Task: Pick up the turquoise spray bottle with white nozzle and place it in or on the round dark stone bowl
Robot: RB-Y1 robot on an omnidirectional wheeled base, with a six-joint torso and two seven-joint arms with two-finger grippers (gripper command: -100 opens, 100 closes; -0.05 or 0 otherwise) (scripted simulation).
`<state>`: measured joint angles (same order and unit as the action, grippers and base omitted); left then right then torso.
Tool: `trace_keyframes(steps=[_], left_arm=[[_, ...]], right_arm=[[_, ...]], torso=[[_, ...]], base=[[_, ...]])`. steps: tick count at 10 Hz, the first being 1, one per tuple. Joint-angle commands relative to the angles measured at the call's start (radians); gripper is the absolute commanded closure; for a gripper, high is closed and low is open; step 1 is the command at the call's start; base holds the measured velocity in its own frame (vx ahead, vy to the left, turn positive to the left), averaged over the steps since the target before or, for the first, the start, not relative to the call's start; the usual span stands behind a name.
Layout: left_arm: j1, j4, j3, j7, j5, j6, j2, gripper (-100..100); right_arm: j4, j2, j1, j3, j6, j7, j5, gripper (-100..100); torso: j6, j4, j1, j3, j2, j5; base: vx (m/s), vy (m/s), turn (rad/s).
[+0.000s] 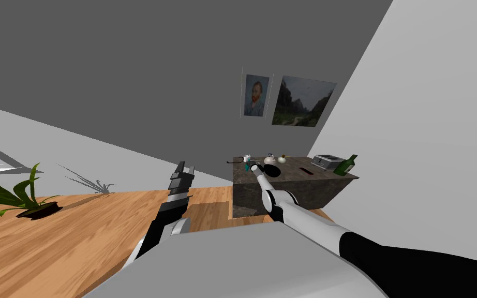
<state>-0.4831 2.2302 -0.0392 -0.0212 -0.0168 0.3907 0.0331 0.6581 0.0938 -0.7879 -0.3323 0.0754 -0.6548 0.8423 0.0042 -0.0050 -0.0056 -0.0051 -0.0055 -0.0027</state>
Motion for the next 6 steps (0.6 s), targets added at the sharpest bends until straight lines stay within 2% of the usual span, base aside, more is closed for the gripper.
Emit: trace_keyframes(steps=[1,4,5,6], left_arm=[[0.0,0.0,0.0,0.0,0.0,0.0,0.0,0],[0.0,0.0,0.0,0.0,0.0,0.0,0.0,0],[0.0,0.0,0.0,0.0,0.0,0.0,0.0,0],[0.0,0.0,0.0,0.0,0.0,0.0,0.0,0]], right_arm=[[0.0,0.0,0.0,0.0,0.0,0.0,0.0,100],[0.0,-0.001,0.0,-0.001,0.001,-0.002,0.001,100],[0.0,-0.001,0.0,-0.001,0.001,-0.002,0.001,0],[0.05,0.038,0.049,0.045,0.014,-0.05,0.005,100]], torso=[[0.0,0.0,0.0,0.0,0.0,0.0],[0.001,0.0,0.0,0.0,0.0,0.001],[0.0,0.0,0.0,0.0,0.0,0.001],[0.0,0.0,0.0,0.0,0.0,0.001]], base=[[-0.002,0.002,0.015],[0.0,0.0,0.0],[0.0,0.0,0.0],[0.097,0.074,-0.157]])
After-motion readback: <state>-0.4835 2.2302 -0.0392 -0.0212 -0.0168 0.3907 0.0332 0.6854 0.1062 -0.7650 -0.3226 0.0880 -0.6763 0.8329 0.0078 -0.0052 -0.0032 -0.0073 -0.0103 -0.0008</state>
